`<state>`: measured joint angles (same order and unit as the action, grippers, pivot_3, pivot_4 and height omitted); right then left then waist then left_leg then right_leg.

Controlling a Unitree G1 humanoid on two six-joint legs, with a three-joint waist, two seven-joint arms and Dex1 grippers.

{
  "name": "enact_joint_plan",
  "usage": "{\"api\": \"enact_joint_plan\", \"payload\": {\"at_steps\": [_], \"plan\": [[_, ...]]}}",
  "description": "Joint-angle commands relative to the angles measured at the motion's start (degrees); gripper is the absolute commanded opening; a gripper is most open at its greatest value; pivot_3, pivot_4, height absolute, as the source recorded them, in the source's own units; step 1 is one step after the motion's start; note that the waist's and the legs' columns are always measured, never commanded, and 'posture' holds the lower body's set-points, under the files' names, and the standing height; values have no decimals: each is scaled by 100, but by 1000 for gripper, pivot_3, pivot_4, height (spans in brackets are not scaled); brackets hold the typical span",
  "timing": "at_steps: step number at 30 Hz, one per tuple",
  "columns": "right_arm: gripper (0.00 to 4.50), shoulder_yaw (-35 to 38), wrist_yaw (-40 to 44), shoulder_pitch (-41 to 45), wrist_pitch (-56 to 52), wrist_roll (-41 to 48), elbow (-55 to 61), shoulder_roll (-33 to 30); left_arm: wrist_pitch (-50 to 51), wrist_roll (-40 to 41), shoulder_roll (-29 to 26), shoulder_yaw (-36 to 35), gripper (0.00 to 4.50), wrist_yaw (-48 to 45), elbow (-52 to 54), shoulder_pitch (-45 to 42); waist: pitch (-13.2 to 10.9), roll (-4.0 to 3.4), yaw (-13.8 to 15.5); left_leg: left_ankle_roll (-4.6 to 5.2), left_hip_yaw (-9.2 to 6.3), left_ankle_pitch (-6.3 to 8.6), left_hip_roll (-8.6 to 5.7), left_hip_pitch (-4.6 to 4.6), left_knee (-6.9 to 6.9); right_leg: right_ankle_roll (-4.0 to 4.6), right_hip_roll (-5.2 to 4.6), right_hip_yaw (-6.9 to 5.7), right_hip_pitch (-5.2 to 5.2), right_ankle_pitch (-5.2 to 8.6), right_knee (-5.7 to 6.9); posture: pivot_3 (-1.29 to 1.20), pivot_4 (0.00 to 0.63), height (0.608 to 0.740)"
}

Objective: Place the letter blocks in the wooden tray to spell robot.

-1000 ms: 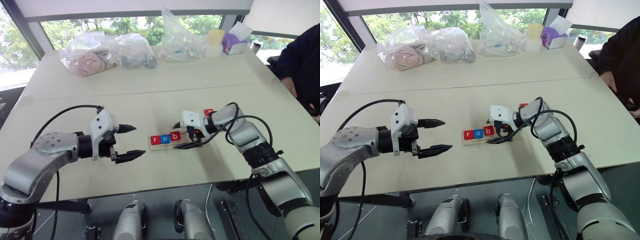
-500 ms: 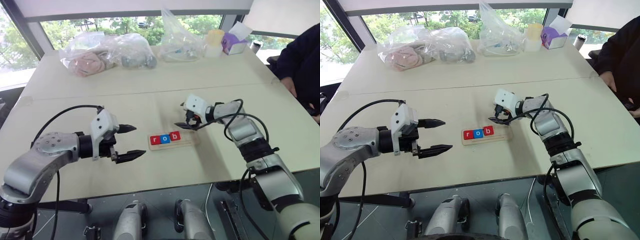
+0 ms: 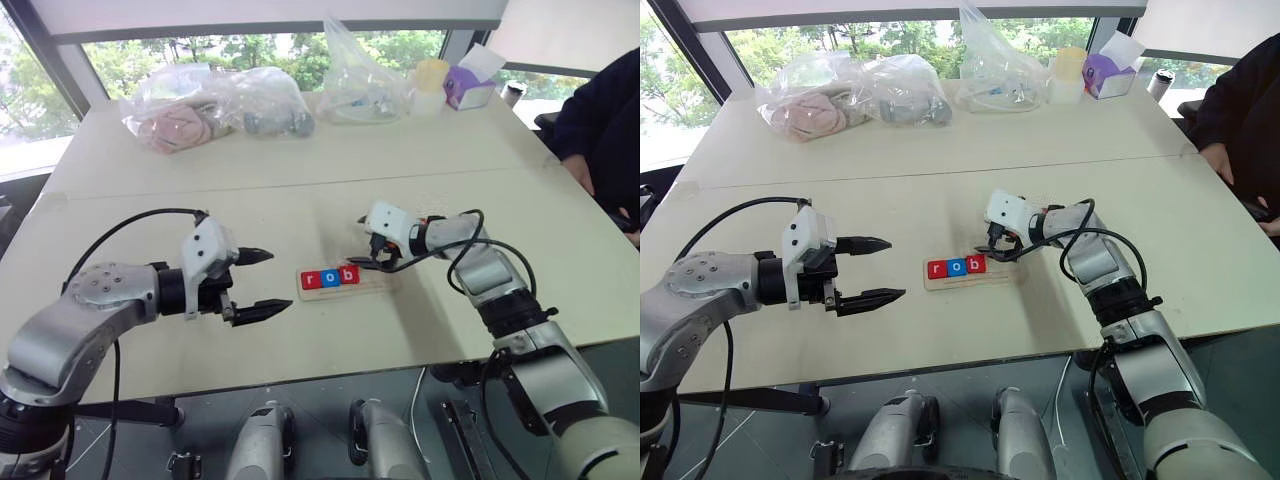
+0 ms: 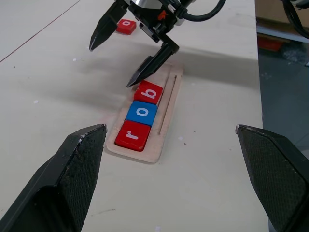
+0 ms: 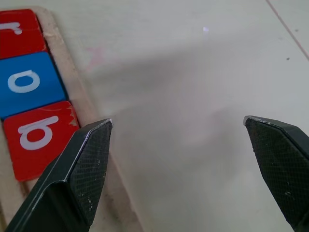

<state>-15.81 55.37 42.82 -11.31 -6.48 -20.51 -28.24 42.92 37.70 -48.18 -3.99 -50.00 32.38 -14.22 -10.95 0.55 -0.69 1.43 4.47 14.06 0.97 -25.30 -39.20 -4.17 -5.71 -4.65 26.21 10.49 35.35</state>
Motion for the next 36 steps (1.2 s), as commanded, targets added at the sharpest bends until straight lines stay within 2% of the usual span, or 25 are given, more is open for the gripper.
{"api": "enact_joint_plan", "payload": {"at_steps": [1, 5, 9, 13, 19, 22, 26, 31, 36], "plan": [[4452, 31, 92, -3, -52, 78, 367, -51, -97, 24, -10, -45, 4500, -17, 105, -67, 0, 0, -2, 0, 0, 0, 0, 0, 0, 0, 1, 0, 0, 0, 1, 0, 150, 725], [4452, 27, 137, -28, -71, 66, 427, -54, -103, 21, -8, -35, 4500, -16, 92, -80, 0, 0, 0, 0, 0, 0, 0, 0, 0, -1, 2, 0, 0, -1, 1, 0, 150, 725], [4452, 226, -302, 160, 48, -10, 226, 9, -98, 27, -11, -29, 4500, -20, 84, -99, 0, 0, 0, 0, 0, 0, 0, 0, 0, 0, 2, 0, 0, 0, 0, 0, 150, 725], [4452, 686, -691, 297, -196, 141, 230, -200, -101, 25, -10, -33, 4500, -9, 108, -77, 0, 0, 8, -2, 0, -1, 0, -1, 0, 2, 2, 0, 2, 1, 0, 0, 150, 725], [4452, 1613, -2009, 242, -1292, 109, 209, -451, -129, 20, 16, -23, 4500, -2, 128, -24, 0, 0, 12, -2, 0, -1, 0, -2, 0, 5, 1, 0, 0, 3, -2, 0, 150, 725], [4452, 1964, -2570, 18, -2241, 190, 322, -341, -163, -9, 57, 25, 4500, 3, 108, -23, 1, 0, 1, -2, 0, -1, 0, 0, 1, 8, 1, 0, 0, 5, 0, 0, 150, 725], [4452, 2382, -3005, -249, -3253, 630, 693, 212, -212, -37, 94, 88, 4500, -28, 37, -84, 2, -2, -30, -1, 3, -1, 0, 1, 2, 0, 5, 1, 2, -1, 2, 0, 150, 725], [4452, 2703, -3538, -250, -3843, 992, 1016, 821, -213, -42, 107, 132, 4500, -55, -26, -207, 2, -6, -13, -6, 0, -4, 1, 4, 2, -3, 11, 3, 4, -6, 14, 0, 150, 725], [4452, 2772, -3906, -136, -3956, 1165, 983, 1041, -194, -41, 77, 111, 4500, -77, -12, -200, 3, -7, 4, -5, -3, -5, 1, 1, 1, 0, 9, 5, 2, -4, 6, 0, 150, 725]]}}
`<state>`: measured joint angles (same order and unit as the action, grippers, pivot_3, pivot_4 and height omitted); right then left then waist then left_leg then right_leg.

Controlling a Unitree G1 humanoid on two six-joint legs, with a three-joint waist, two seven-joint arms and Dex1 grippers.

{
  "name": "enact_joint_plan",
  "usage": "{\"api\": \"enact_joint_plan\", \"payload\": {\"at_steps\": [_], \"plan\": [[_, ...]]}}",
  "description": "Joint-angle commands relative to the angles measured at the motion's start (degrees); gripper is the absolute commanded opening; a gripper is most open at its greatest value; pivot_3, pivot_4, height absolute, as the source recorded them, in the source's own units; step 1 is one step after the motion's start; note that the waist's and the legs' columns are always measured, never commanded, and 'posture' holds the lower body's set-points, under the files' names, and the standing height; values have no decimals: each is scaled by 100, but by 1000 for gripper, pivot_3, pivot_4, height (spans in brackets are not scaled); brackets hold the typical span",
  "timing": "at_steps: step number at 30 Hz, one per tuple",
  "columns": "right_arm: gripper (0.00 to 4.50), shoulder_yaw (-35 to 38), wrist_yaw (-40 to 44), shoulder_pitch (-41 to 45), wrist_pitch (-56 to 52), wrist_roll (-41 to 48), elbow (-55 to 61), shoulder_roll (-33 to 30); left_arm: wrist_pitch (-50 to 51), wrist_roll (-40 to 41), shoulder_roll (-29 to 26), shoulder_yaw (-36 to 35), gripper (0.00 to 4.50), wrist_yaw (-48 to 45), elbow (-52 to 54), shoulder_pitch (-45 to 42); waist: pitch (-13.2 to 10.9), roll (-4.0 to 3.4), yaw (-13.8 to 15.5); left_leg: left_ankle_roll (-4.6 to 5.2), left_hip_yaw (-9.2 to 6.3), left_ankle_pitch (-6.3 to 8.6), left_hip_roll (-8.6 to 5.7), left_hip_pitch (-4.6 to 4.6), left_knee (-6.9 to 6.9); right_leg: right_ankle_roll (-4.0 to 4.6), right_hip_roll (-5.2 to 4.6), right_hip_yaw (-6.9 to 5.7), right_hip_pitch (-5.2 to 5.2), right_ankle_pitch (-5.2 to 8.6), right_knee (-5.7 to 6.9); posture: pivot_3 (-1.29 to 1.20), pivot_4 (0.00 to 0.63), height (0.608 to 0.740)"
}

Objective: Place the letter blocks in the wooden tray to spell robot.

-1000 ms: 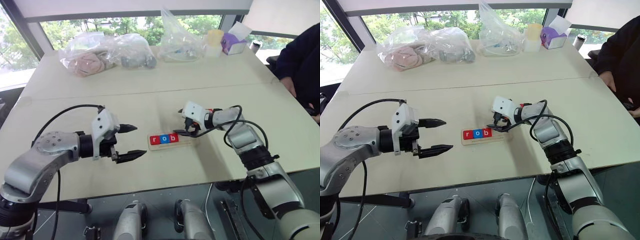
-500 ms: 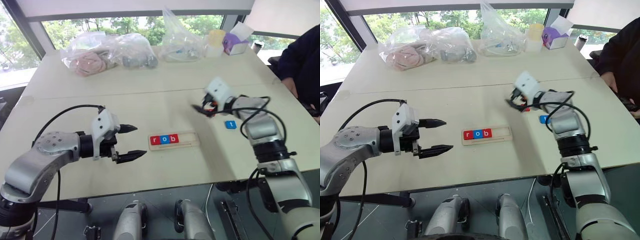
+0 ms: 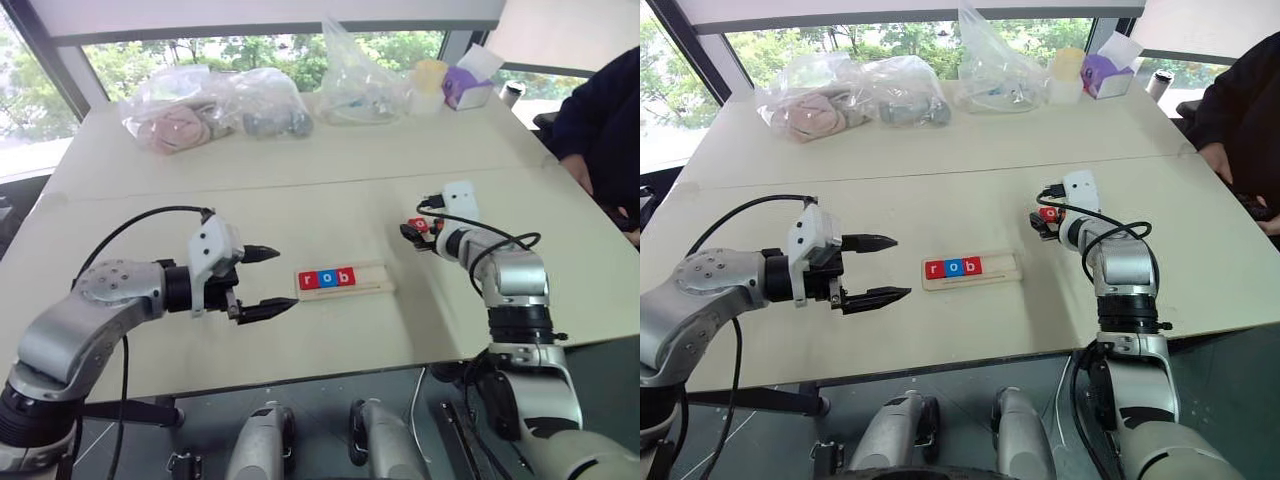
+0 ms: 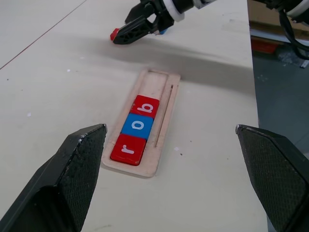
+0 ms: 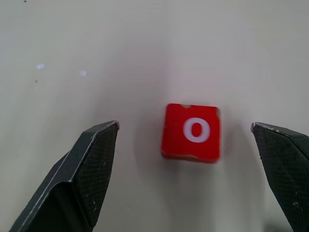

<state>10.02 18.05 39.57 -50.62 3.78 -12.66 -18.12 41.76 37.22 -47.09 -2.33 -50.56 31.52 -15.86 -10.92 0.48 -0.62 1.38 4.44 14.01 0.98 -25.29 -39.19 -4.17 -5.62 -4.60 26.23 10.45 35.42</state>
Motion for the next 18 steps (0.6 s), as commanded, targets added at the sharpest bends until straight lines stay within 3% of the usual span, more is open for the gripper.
{"api": "enact_joint_plan", "payload": {"at_steps": [1, 13, 15, 18], "plan": [[4452, 177, -207, 192, -48, 170, 193, 51, -78, 0, -36, -58, 4500, -20, 82, -28, 0, 0, -5, 0, 0, 0, 0, 0, 0, 0, 0, 0, 0, 0, -1, 0, 150, 725], [4452, -108, -513, 273, 188, 189, -446, 226, -43, 5, -17, -77, 4500, 113, 174, 21, 0, 0, -24, 1, 1, 0, -1, 1, 2, 0, 2, 1, 2, 0, 0, 0, 150, 725], [3660, -129, -561, 335, 269, 175, -634, 239, -43, 10, -10, -76, 4500, 131, 178, 28, 1, 1, -28, 1, 1, 0, -1, 1, 2, 0, 2, 0, 1, 0, 0, 0, 150, 725], [2076, -176, -623, 364, 258, 157, -685, 226, -46, 21, -9, -85, 4500, 139, 190, 57, 1, 1, -45, 1, 0, 0, -1, 2, 2, 1, 2, 1, 2, 1, 0, 0, 150, 725]]}}
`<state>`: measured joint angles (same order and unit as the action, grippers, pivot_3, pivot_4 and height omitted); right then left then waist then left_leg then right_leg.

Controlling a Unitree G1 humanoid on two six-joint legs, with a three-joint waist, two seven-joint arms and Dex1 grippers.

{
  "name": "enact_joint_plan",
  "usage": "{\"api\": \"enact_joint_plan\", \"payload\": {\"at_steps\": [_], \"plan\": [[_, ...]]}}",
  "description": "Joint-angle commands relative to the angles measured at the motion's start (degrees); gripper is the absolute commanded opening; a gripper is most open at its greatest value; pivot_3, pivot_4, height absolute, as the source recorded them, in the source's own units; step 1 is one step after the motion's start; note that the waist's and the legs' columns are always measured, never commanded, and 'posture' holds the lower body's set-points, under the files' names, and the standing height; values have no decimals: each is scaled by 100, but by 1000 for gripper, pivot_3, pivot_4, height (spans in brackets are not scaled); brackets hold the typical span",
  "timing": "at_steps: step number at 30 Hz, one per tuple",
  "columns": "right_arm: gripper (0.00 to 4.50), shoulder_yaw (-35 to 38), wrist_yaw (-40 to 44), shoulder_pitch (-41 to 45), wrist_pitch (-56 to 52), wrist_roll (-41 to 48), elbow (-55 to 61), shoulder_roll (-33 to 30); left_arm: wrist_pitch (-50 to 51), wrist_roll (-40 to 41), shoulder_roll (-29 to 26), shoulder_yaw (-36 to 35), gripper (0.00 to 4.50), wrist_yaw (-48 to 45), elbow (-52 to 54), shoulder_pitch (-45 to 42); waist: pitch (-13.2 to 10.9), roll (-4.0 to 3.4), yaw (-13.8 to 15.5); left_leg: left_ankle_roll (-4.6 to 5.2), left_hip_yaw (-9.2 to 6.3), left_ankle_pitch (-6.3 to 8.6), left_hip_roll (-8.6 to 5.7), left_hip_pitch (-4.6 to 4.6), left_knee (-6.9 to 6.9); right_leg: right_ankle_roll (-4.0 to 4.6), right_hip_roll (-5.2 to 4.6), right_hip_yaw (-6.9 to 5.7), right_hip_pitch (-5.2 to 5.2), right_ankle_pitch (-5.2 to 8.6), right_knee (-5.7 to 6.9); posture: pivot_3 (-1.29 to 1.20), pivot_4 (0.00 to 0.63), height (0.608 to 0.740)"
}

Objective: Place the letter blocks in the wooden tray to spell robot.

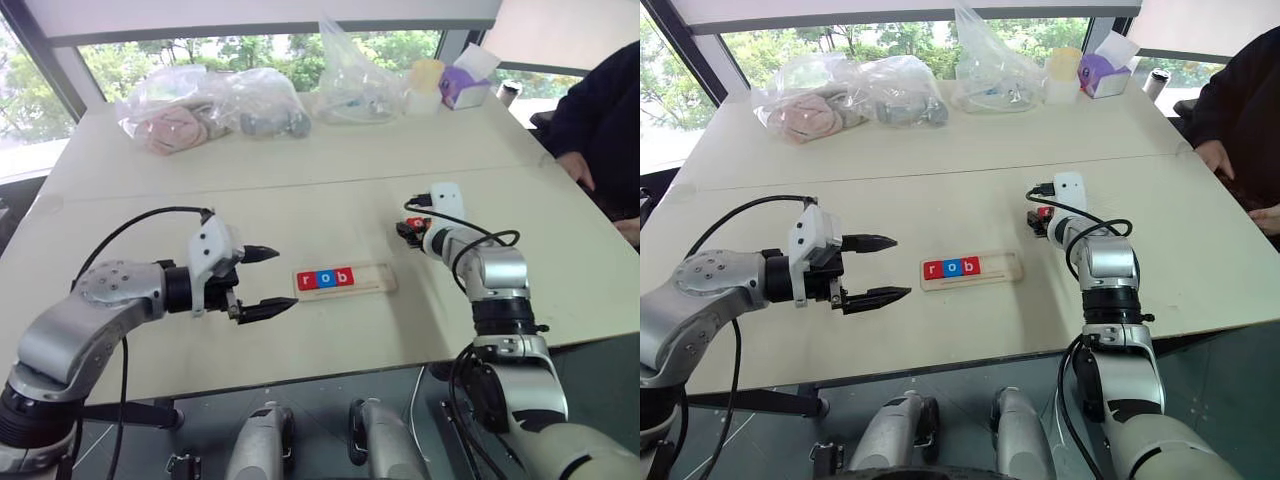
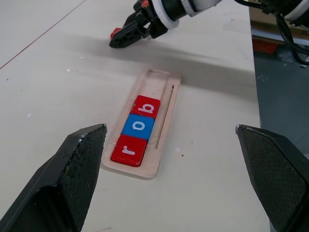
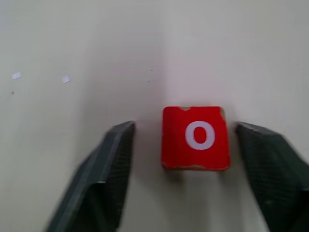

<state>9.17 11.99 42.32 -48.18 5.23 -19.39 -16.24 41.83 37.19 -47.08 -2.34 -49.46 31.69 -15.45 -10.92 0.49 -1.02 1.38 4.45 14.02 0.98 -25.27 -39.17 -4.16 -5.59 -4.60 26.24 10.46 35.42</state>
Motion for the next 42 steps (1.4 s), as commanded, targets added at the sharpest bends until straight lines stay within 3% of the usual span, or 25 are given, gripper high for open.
{"api": "enact_joint_plan", "payload": {"at_steps": [1, 2, 6, 13, 17, 31, 37, 38, 42], "plan": [[1541, -114, -11, 71, -15, 11, 47, 12, -54, 23, -4, -76, 4500, 33, 174, 21, 0, 0, -8, 0, 0, 0, 0, 0, 0, 0, 0, 0, 0, 0, 0, 0, 150, 725], [1173, -126, -7, 44, -73, 20, 137, -12, -56, 20, -1, -69, 4500, 33, 170, 25, 0, 0, -8, 0, 0, 0, 1, 0, 1, 0, 1, 0, 1, 0, 0, 0, 150, 725], [1194, -200, -114, -163, -455, -58, 875, -192, -80, 0, 12, -37, 4500, 16, 140, 24, 0, -1, 7, 0, -1, 0, 3, 0, 1, 0, 1, 0, 1, 0, 1, 0, 150, 725], [1194, 48, -368, -1303, -2920, 157, 4469, -159, -156, -48, 82, 67, 4500, -49, 45, 4, 0, -2, 44, 0, -3, 2, 12, -9, 4, 1, 0, 0, 7, 4, -7, 0, 150, 725], [1194, 177, -514, -1687, -4040, 110, 5687, 48, -178, -45, 92, 89, 4500, -115, 26, 8, 1, -3, 45, 0, -3, 2, 17, -7, 3, 16, 0, -1, 7, 10, -7, 0, 150, 725], [1194, 55, -926, -2138, -3973, -83, 5693, 596, -242, -167, 83, 207, 4500, -331, -153, -217, 1, -4, 34, -2, 6, 3, 27, -10, 6, 20, 3, -4, 12, 9, -24, 0, 150, 725], [4223, -40, -896, -2164, -3882, -46, 5601, 578, -186, -133, 99, 172, 4500, -260, -74, -173, 1, -4, 28, -2, 6, 3, 28, -9, 6, 18, 4, -4, 13, 10, -24, 0, 150, 725], [4425, -26, -831, -2133, -3891, -5, 5576, 514, -184, -133, 99, 174, 4500, -251, -61, -164, 1, -4, 31, -2, 6, 3, 28, -9, 6, 18, 4, -4, 13, 10, -24, 0, 150, 725], [4425, -300, 477, -1879, -3461, 705, 5378, -762, -130, -79, 120, 132, 4500, -186, -14, -142, -2, -5, 38, -2, 7, 3, 27, -11, 5, 19, 2, -4, 11, 10, -31, 0, 150, 725]]}}
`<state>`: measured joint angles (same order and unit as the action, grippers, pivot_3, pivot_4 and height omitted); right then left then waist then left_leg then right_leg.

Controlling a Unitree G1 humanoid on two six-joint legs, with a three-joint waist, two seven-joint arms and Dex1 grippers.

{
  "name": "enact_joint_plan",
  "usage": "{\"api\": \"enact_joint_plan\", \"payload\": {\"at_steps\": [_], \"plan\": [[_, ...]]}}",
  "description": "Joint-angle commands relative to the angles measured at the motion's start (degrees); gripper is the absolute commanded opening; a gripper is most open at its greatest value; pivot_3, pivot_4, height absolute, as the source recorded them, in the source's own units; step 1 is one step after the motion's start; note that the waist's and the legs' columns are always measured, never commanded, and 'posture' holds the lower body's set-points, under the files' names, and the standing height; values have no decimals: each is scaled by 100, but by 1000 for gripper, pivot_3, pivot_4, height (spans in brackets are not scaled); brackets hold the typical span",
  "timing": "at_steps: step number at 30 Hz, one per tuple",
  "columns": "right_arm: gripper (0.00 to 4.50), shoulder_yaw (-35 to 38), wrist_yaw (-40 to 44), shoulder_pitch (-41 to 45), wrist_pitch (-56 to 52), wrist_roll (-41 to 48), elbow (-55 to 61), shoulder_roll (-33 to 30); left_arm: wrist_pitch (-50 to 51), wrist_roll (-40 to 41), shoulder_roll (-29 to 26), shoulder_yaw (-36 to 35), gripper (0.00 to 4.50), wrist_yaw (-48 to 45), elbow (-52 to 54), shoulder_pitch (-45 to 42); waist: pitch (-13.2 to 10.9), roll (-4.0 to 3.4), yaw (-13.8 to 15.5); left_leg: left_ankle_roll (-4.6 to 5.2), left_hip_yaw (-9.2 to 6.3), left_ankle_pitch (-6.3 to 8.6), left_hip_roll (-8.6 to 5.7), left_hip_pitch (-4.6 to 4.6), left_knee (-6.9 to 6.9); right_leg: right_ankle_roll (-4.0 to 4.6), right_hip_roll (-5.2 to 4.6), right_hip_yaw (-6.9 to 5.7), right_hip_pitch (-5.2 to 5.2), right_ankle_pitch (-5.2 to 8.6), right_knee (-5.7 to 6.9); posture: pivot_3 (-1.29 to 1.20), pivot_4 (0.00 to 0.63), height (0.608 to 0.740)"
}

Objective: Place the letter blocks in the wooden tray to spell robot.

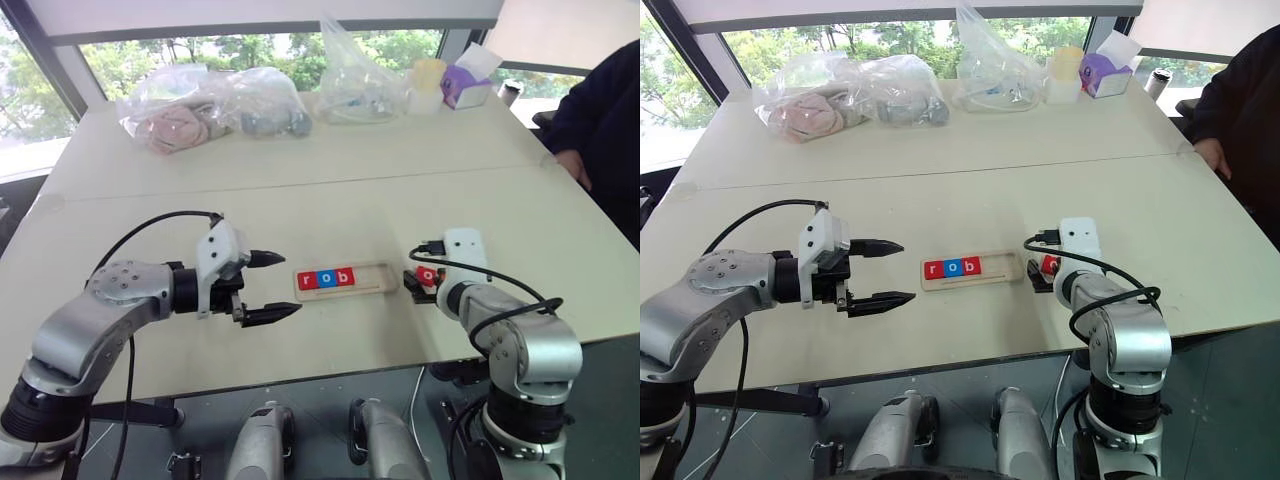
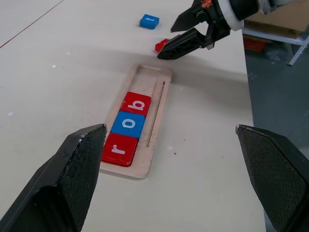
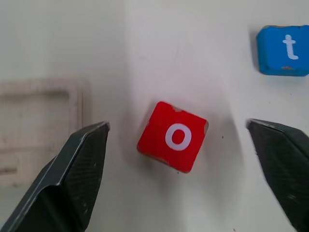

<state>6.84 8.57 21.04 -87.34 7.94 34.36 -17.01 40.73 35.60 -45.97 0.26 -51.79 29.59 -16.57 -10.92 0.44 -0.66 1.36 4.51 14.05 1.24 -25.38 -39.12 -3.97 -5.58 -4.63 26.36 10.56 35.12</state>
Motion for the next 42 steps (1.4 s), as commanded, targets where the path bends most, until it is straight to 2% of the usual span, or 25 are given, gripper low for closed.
{"api": "enact_joint_plan", "payload": {"at_steps": [1, 4, 7, 9, 11, 14, 20, 25, 32, 35, 39, 40, 42], "plan": [[4425, -116, 1162, 278, 648, 603, -91, -1016, -17, 83, 7, -126, 4500, 49, 195, -32, -1, 1, 0, 1, 1, 1, -2, 0, 0, -2, -1, 0, -1, 1, -3, 0, 150, 725], [4425, -313, 2166, 142, 1639, 890, -400, -1936, -28, 78, 14, -115, 4500, 62, 190, -30, -1, 4, 1, 2, -2, 2, 0, 1, 2, -4, 0, -1, -2, 3, -6, 0, 150, 725], [4425, -694, 3465, -340, 3693, 698, -886, -2913, -51, 65, 45, -96, 4500, 85, 162, -56, -2, 5, 16, 2, -6, 2, 0, 2, 9, -7, 3, -4, -2, 7, -6, 0, 150, 725], [4425, -827, 4235, -647, 4793, 644, -1337, -3367, -72, 43, 53, -88, 4500, 88, 148, -71, -4, 9, 22, 4, -5, 3, -2, 1, 9, -13, 2, -4, -4, 10, -8, 0, 150, 725], [4425, -954, 4671, -741, 5607, 518, -1876, -3616, -76, 33, 58, -85, 4500, 82, 126, -92, -5, 11, 9, 6, -2, 4, -3, 1, 4, -16, 1, -3, -9, 11, -12, 0, 150, 725], [4425, -1102, 5026, -558, 6581, 293, -2792, -3671, -86, 23, 58, -83, 4500, 71, 110, -106, -5, 12, -7, 7, 5, 4, -2, 3, -3, -15, 0, -1, -9, 10, -11, 0, 150, 725], [4425, -1187, 5278, 126, 7267, 150, -4014, -3394, -91, 19, 53, -108, 4500, 84, 129, -86, -5, 11, 10, 7, 4, 3, 0, 6, -6, -8, 2, -1, -6, 5, 0, 0, 150, 725], [4425, -1257, 5377, 492, 7576, -1, -4728, -3214, -84, 16, 38, -136, 4500, 113, 166, -45, -6, 11, 38, 7, 5, 3, 0, 3, -4, -3, 2, -2, -7, 1, -1, 0, 150, 725], [4425, -1335, 5688, 574, 7319, 20, -5033, -3065, -73, 37, -7, -197, 4500, 121, 204, 7, -5, 11, 101, 7, 5, 3, 0, 6, -6, -3, 2, -1, -9, 1, 1, 0, 150, 725], [3603, -1317, 5720, 593, 7328, -9, -5148, -3039, -68, 25, -21, -202, 4500, 133, 212, 18, -4, 11, 120, 7, 5, 3, 0, 7, -6, -3, 2, -2, -10, 1, 1, 0, 150, 725], [1528, -1277, 5795, 622, 7277, -13, -5130, -3037, -76, 29, -39, -231, 4500, 128, 222, 47, -4, 11, 131, 7, 6, 3, 0, 9, -10, -4, 2, -1, -15, 1, 1, 0, 150, 725], [1151, -1257, 5805, 648, 7245, 5, -5092, -3034, -76, 29, -39, -237, 4500, 128, 223, 52, -4, 11, 132, 7, 6, 2, 0, 9, -11, -4, 2, -1, -16, 1, 1, 0, 150, 725], [1169, -1242, 5819, 732, 7262, 0, -4985, -3049, -73, 25, -43, -243, 4500, 127, 226, 57, -4, 11, 133, 6, 5, 2, 1, 10, -12, -4, 2, -1, -17, 1, 1, 0, 150, 725]]}}
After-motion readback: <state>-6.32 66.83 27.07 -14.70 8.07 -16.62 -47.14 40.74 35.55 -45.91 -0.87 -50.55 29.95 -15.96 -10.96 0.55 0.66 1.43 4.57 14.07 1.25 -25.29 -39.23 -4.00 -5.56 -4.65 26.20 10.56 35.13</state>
